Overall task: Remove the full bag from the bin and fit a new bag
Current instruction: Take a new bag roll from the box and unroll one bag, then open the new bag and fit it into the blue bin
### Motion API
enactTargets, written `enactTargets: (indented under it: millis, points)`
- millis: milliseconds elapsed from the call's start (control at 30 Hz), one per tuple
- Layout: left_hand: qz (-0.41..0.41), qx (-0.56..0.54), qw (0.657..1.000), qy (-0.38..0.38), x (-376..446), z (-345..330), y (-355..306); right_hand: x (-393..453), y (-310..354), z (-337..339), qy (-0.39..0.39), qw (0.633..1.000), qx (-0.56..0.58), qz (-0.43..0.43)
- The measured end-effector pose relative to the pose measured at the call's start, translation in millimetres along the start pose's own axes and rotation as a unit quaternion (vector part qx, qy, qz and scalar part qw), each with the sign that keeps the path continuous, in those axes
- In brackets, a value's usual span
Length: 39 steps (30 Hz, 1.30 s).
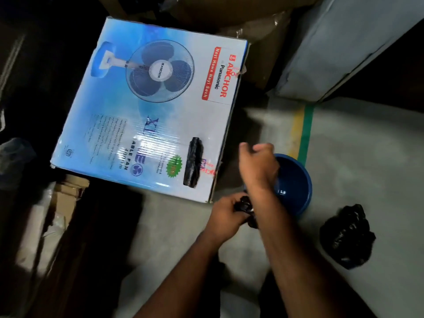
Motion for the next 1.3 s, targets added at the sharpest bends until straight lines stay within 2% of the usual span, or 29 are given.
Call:
enactTargets:
  millis: [67,100,167,233,300,500,567,633,733,800,867,933,1000,1133,1200,1300]
  points:
    - [-0.018,0.02,1.0,-0.006,10,-13,-11,29,-35,45,-0.024,0.999,-0.003,-0.02]
    - [-0.014,0.011,1.0,-0.011,16,-22,-13,40,-53,60,0.002,1.0,-0.015,-0.025]
    - [-0.033,0.014,0.999,-0.016,24,-35,-22,50,-85,77,0.122,0.991,-0.011,-0.048]
    - [-0.055,0.044,0.997,-0.029,31,-53,-37,52,-111,89,0.231,0.967,0.038,-0.1]
    - [-0.058,0.057,0.996,-0.034,37,-71,-46,55,-129,99,0.264,0.952,0.101,-0.115]
    - [-0.069,0.074,0.994,-0.041,41,-108,-71,70,-151,126,0.249,0.95,0.19,-0.009]
    - [-0.05,0.033,0.994,-0.087,40,-107,-69,81,-159,136,0.192,0.959,0.208,-0.011]
    - [-0.026,-0.014,0.986,-0.164,35,-99,-67,91,-170,140,0.124,0.969,0.214,-0.026]
    - [-0.029,-0.038,0.967,-0.25,23,-87,-68,95,-183,135,0.079,0.982,0.171,-0.016]
    - [-0.05,-0.034,0.967,-0.249,17,-86,-71,93,-185,135,0.049,0.994,0.101,0.007]
    - [-0.06,-0.022,0.971,-0.23,15,-87,-70,85,-182,143,0.021,0.996,0.09,0.007]
    - [-0.065,0.003,0.977,-0.204,13,-90,-69,71,-177,148,0.044,0.982,0.182,0.016]
    - [-0.07,0.015,0.981,-0.181,13,-95,-70,49,-169,154,0.12,0.956,0.266,0.021]
    - [-0.076,-0.025,0.986,-0.147,7,-106,-78,18,-156,159,0.266,0.908,0.324,0.001]
    - [-0.083,-0.018,0.987,-0.135,3,-107,-81,12,-151,158,0.291,0.899,0.327,0.011]
    - [-0.092,0.013,0.983,-0.157,-2,-107,-85,11,-145,151,0.281,0.913,0.294,0.027]
Point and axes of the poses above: each hand's wrist, its own x-axis towards the middle knuckle, its own z-axis out of the back of the hand, y = z × x, the point moved 3 cm from there along x, towards the middle knuckle, and after that the axes turned 4 degrees about -z, right-handed, at the moved point
